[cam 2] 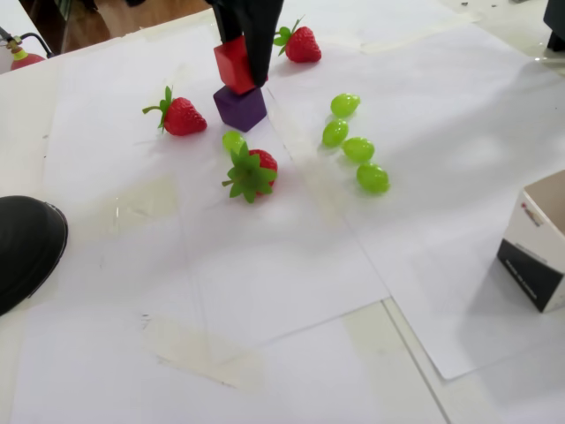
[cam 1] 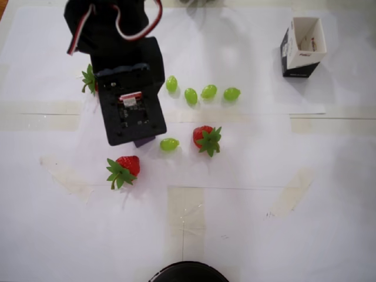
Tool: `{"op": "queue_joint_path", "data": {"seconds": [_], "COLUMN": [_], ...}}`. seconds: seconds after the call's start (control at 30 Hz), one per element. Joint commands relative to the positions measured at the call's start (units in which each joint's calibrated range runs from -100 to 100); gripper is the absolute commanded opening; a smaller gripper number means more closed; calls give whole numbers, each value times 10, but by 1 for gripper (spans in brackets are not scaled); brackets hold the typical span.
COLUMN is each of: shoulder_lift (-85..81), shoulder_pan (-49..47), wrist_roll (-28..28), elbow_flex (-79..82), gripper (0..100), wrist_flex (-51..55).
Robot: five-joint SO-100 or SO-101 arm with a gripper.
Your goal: Put the red cube on top of the purple cube
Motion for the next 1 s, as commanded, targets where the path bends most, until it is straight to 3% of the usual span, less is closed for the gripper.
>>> {"op": "queue_joint_path", "data": {"seconds": [0.0, 0.3, 0.97], "shoulder_lift": [-7, 11, 19], "shoulder_pan": [1, -1, -10], "wrist_roll": [7, 11, 7], "elbow_flex": [-57, -82, -118], "gripper": [15, 17, 33], "wrist_flex": [2, 6, 44]}}
